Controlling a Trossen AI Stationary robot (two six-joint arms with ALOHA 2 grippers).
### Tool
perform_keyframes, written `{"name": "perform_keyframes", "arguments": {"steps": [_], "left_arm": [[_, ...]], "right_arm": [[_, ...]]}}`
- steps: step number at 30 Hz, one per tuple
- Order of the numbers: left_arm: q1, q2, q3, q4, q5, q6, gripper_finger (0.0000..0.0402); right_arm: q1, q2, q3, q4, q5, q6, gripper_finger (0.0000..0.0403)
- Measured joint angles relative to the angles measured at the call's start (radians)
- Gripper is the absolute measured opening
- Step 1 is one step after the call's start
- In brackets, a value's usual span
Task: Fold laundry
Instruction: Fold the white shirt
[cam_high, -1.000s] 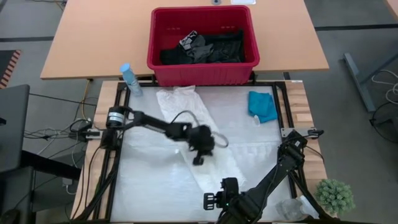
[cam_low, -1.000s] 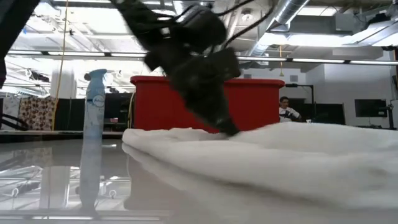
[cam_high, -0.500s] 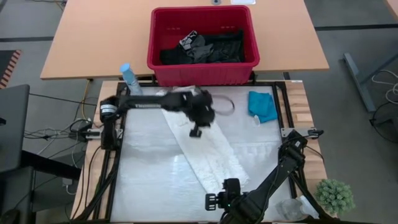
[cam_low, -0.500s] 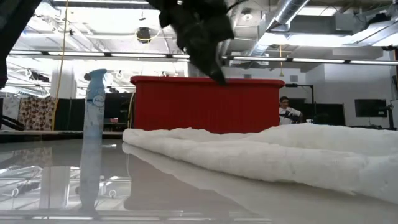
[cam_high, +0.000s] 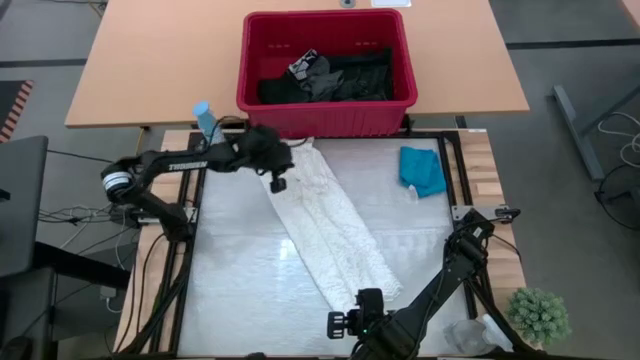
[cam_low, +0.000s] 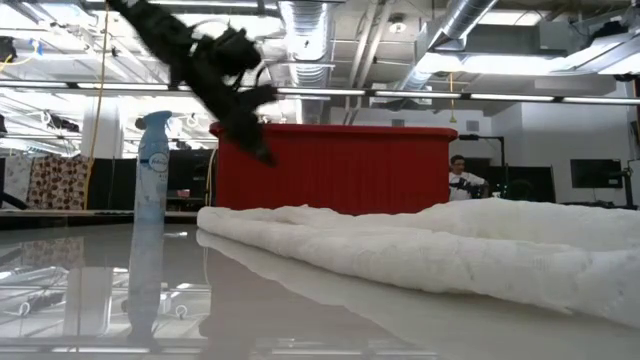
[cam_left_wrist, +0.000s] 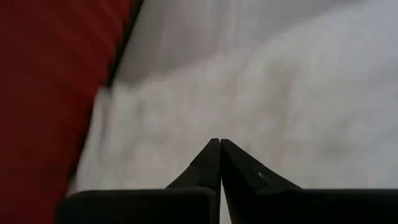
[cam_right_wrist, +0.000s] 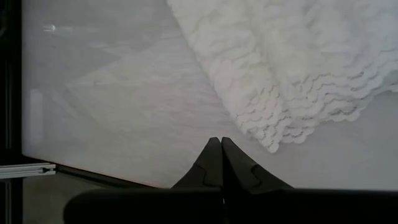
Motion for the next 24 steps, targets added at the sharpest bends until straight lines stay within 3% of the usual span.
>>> {"name": "perform_keyframes", "arguments": {"steps": [5,11,19,24], "left_arm": [[0.053,-0.018,-0.133,0.087,-0.121,-0.045,0.0],[0.119,-0.008,-0.251,0.186,-0.124,-0.075,0.0],[0.161,-0.01,-0.349,0.064,-0.101,-0.136,0.0],[0.129,-0.043,-0.385,-0.018,-0.084,-0.376,0.0]], "right_arm": [[-0.004,0.0,0.0,0.002,0.0,0.0,0.0016],[-0.012,0.0,0.0,0.008,0.0,-0.001,0.0016],[-0.012,0.0,0.0,0.027,0.0,-0.011,0.0016],[-0.017,0.0,0.0,0.017,-0.017,-0.003,0.0016]]}}
